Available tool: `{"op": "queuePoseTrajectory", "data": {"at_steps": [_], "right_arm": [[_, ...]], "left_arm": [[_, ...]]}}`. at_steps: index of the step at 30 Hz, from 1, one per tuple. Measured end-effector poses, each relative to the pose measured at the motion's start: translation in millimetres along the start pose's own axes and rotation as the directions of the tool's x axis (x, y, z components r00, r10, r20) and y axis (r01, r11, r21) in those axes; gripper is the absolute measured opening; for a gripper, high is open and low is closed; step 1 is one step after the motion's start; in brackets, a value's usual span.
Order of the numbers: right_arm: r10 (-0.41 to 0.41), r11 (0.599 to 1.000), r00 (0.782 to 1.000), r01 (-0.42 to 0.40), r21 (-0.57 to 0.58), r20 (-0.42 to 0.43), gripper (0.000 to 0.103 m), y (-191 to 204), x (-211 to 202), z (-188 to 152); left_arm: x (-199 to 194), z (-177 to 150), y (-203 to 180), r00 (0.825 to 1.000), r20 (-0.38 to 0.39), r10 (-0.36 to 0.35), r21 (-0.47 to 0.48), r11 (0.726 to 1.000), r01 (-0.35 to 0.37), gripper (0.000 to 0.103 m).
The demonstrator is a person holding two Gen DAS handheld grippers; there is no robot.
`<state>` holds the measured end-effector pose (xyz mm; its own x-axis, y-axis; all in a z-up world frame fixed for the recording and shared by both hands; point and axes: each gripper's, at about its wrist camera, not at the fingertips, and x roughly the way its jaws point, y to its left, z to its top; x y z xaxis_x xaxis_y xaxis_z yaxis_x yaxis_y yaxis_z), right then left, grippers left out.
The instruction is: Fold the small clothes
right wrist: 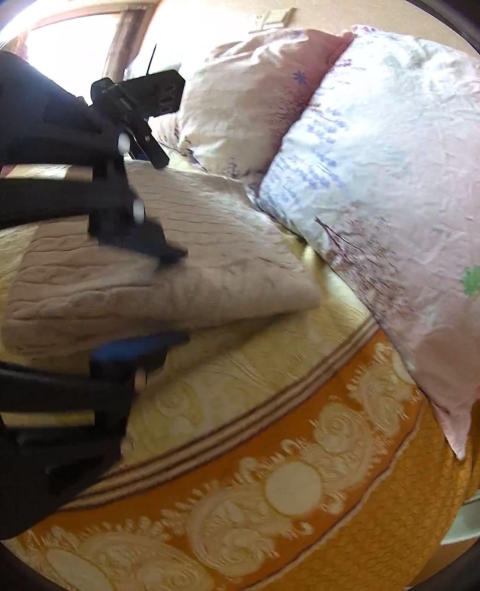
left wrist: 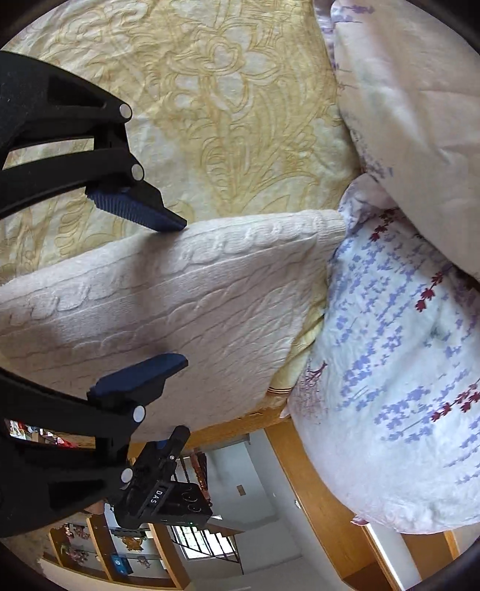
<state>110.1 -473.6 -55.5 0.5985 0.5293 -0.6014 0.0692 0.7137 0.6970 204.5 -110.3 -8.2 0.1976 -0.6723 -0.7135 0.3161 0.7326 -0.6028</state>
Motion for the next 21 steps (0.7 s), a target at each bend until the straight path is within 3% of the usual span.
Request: {"op": "queuePoseTrajectory", "data": {"at_steps": [1, 5, 9, 12, 14, 15, 16, 17, 21], "right_arm": [[-0.014, 1.000, 1.000, 0.014, -0.022, 0.023, 0.012, 3.0, -2.5, -1.5], [-0.036, 0.999, 0.996, 0.037, -0.011, 0.085, 0.011, 7.3, -11.5, 5.6], [-0.081, 0.997, 0.995, 0.080, 0.018, 0.054, 0.011, -3.0, -3.4, 3.9], [-0.062, 0.998, 0.997, 0.061, 0.024, 0.039, 0.015, -1.8, -3.1, 0.4], [-0.031, 0.999, 0.999, 0.030, 0.032, 0.037, 0.030, 0.0, -9.5, -1.7], [-0.022, 0.999, 0.999, 0.021, 0.029, 0.037, 0.042, 0.3, -13.4, -3.7], [-0.016, 1.000, 0.999, 0.015, 0.023, 0.038, 0.047, 0.2, -17.4, -6.5], [-0.015, 1.000, 0.999, 0.014, 0.018, 0.033, 0.047, 0.3, -20.6, -10.2], [-0.003, 1.000, 1.000, 0.003, 0.028, 0.000, 0.047, -4.9, -29.6, -29.1]], "left_arm": [[-0.2, -3.9, 0.9, 1.000, 0.006, 0.002, 0.004, 1.000, -0.002, 0.064], [-1.1, -0.1, 0.6, 1.000, 0.011, -0.022, -0.012, 1.000, 0.022, 0.041], [-5.2, -6.9, -0.9, 1.000, 0.012, 0.014, 0.025, 1.000, -0.015, 0.037], [-19.5, -10.3, 6.8, 1.000, 0.014, 0.009, -0.004, 1.000, -0.009, 0.044], [-23.0, -13.9, 8.5, 1.000, 0.009, -0.023, -0.026, 0.999, 0.023, 0.058], [-26.2, -16.0, 8.1, 0.999, 0.012, -0.031, -0.025, 0.999, 0.032, 0.060], [-29.7, -18.9, 7.0, 0.999, 0.016, -0.034, -0.019, 0.999, 0.034, 0.064], [-33.7, -22.6, 7.4, 0.999, 0.017, -0.033, -0.015, 0.999, 0.033, 0.069], [-40.2, -41.3, 8.8, 0.998, -0.010, -0.058, -0.033, 0.998, 0.058, 0.070]]}}
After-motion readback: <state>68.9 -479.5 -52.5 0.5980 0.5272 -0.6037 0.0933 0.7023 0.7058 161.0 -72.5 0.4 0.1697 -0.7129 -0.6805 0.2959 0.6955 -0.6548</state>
